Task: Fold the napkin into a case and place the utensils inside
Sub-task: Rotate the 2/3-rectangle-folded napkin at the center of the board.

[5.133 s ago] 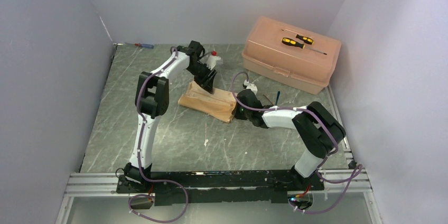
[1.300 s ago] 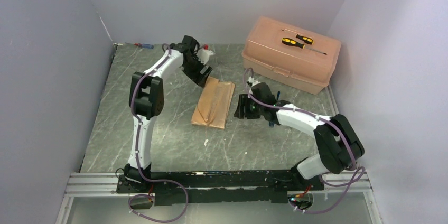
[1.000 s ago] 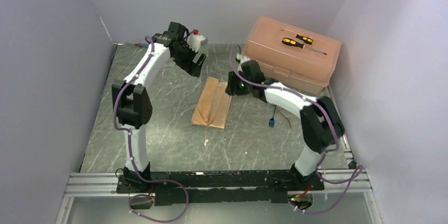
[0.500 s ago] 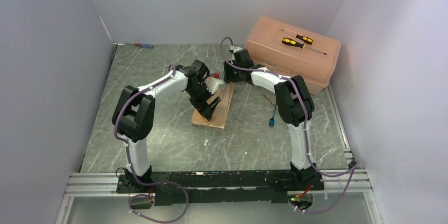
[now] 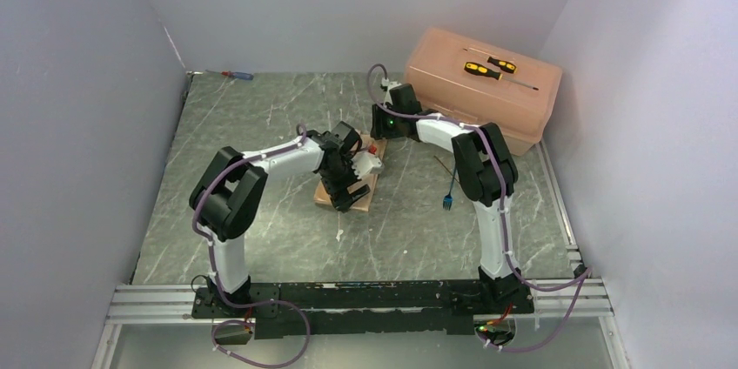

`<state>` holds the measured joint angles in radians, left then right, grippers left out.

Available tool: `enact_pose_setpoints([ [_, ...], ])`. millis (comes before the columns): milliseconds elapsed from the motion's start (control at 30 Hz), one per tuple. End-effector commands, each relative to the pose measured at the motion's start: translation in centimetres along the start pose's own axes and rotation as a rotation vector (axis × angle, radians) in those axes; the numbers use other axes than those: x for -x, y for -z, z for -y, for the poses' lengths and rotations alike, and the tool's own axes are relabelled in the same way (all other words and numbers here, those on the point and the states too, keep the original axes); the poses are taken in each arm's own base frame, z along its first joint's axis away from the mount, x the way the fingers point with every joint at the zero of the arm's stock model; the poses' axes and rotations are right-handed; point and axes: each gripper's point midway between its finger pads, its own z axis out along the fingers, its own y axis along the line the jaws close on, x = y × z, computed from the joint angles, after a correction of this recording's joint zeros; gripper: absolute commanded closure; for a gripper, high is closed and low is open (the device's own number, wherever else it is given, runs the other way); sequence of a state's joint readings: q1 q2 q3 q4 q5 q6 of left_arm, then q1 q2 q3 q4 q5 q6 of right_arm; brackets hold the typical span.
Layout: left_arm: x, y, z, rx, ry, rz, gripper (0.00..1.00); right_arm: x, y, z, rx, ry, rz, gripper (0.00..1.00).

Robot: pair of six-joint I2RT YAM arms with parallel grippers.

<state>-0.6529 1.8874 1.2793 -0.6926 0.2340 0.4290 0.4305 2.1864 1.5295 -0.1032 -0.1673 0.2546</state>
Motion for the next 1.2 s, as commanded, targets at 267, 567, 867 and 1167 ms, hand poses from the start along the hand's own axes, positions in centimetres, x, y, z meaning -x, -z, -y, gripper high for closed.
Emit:
enact_pose_setpoints([
  [267,-4.4,0.6,-3.8,0.204,-0.213,-0.119,0.05,-3.6,2.2,-0.7,0.047,-0.073,-0.001,0.62],
  [567,-6.3,3.3,-5.5,0.204,-0.348,-0.153,0.05,-9.4,5.7,-2.2,-0.009,-0.124,-0.044,0.64],
  [867,-6.8,4.4,-4.4,0.177,-0.464,-0.132,0.05,-12.4,8.8,-3.2,-0.068,-0.177,-0.026,0.63],
  [1167,-3.9,10.2,-4.2,0.251,-0.486,-0.037,0.05,-7.0,10.6,-3.2,-0.096,-0.086,0.091,0.51],
])
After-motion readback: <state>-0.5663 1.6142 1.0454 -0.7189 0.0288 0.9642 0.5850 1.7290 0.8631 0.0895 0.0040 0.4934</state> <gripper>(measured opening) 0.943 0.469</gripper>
